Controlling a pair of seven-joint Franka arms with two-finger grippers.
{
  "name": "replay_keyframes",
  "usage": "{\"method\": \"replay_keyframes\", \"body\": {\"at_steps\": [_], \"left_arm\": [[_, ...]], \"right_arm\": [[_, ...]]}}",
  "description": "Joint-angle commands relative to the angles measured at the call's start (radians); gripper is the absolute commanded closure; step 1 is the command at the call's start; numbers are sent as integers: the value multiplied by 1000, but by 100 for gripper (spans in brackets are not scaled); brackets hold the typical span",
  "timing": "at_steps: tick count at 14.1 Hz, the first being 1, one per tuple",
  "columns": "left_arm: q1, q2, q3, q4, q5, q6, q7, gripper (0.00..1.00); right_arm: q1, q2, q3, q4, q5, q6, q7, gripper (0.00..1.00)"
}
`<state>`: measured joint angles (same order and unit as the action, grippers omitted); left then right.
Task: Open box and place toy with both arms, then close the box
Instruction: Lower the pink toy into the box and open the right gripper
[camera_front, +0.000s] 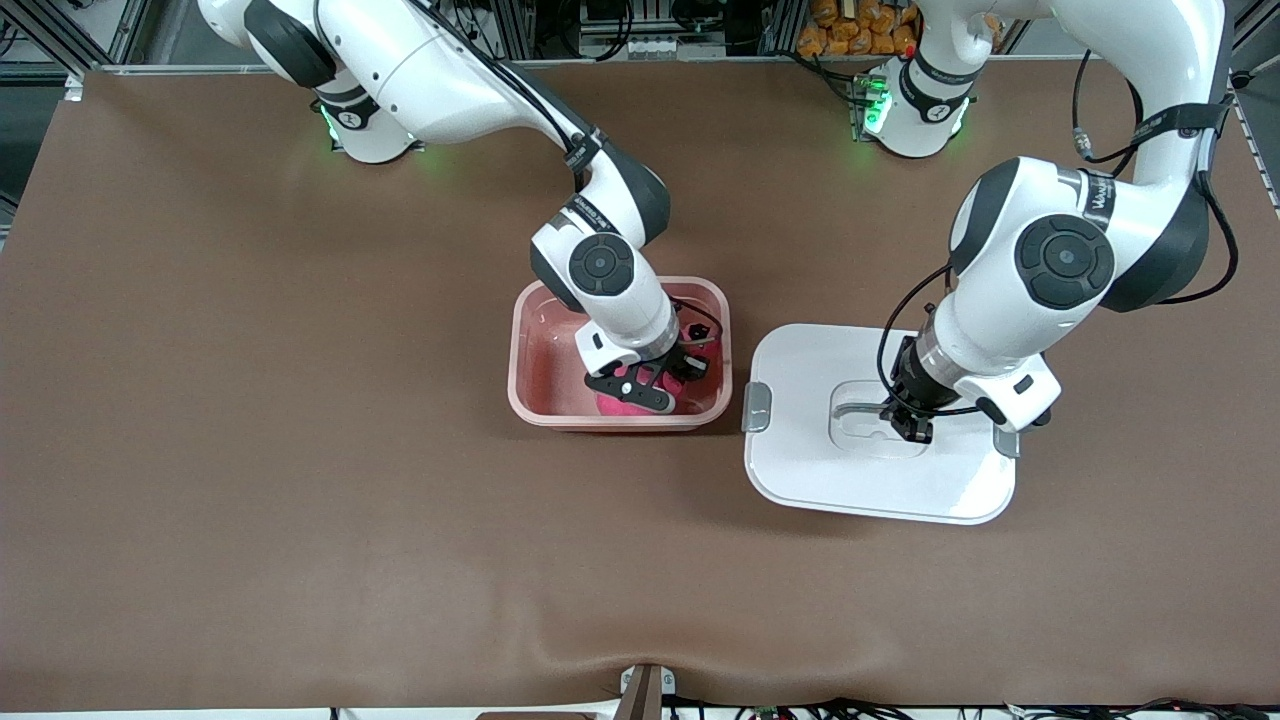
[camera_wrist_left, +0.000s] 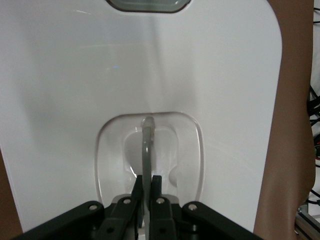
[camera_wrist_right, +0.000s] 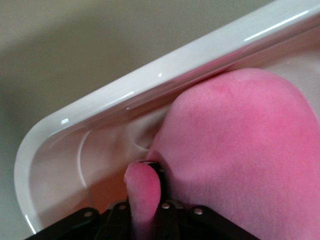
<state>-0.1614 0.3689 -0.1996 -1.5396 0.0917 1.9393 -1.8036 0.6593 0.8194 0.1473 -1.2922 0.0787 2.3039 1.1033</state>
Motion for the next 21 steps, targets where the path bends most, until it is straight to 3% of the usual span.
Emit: {"method": "replay_keyframes", "body": {"at_steps": [1, 7, 16, 21], "left_arm": [[-6, -1, 0, 15, 7, 0, -14, 100], [-7, -1, 0, 23, 8, 0, -13, 100], [-10, 7, 0, 24, 5, 0, -16, 100], [-26, 7, 0, 44, -3, 0, -23, 100]], "right_arm": [[5, 7, -5, 10, -10, -11, 17, 0], [-18, -22, 3, 68, -10, -185, 10, 0], [-55, -23, 14, 240, -2, -388, 10, 0], [-124, -88, 20, 243, -2, -446, 4, 0]]}}
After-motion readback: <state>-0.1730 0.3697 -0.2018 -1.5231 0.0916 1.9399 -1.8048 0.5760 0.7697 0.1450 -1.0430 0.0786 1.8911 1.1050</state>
